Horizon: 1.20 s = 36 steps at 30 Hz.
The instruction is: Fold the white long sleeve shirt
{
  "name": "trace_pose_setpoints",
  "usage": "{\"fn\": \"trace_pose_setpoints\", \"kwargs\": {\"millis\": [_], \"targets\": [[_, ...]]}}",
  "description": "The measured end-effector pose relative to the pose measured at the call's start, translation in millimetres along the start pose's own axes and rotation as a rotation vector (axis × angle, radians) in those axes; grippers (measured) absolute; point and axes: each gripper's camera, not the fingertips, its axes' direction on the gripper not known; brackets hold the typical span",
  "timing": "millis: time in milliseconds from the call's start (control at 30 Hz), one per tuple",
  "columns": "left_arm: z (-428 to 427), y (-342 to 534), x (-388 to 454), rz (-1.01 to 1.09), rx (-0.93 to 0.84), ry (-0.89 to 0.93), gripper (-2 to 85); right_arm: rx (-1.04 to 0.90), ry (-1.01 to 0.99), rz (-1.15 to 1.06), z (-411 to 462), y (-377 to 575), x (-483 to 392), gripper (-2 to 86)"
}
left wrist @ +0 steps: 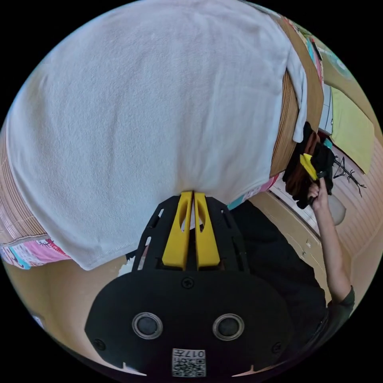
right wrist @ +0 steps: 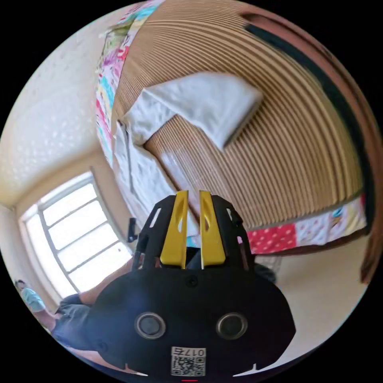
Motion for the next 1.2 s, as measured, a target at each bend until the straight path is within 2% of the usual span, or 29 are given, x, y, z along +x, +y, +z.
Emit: {"fn": "trace_pose_setpoints", "kwargs": {"millis": [67,167,333,433,500,567,600,667,733,833,1000,1100,1200], "targets": [[3,-9,6,-0.038,-0.002,-0.046,-0.6,-0.019,0.227,-0.051,-1,-34,-24,11.4],[5,-16,4,-0.122,0.016,-0.042,-0.5,-0.037,0.436,-0.142,12,-60,-44,13.4],[4,-15,2,-0.163,0.076,-0.019,-0.6,-0.171,0.540,-0.141,66,-84,-23,11.6],[2,-13,-6,-0.162,0.087,0.029,-0.6,-0.118,0.572,-0.057,74,-82,-8,7.2],[1,-10,-12,-0.170,0.097,0.072,-0.6,-0.144,0.492,-0.047,73,-84,-2,5.1],[3,-5,-19,-0.173,0.102,0.122,-0.7,-0.209,0.135,-0.143,69,-86,-3,3.4],[3,-3,-20,-0.174,0.102,0.134,-0.7,-0.219,0.027,-0.170,66,-85,-5,3.3],[5,4,-26,-0.181,0.094,0.172,-0.8,-0.217,-0.370,-0.290,47,-78,-18,2.7],[4,10,-29,-0.184,0.094,0.197,-0.8,-0.191,-0.543,-0.392,27,-72,-36,2.5],[-2,23,-36,-0.185,0.107,0.228,-0.9,-0.138,-0.629,-0.539,-5,-69,-74,2.3],[-13,45,-47,-0.145,0.068,0.165,-0.9,-0.096,-0.696,-0.747,-24,-79,-162,2.3],[-23,64,-56,-0.131,0.061,0.132,-0.8,-0.149,-0.706,-0.859,4,-82,-236,2.4],[-32,86,-73,-0.144,0.080,0.139,-0.2,-0.249,-0.673,-0.941,67,-77,-316,3.0]]}}
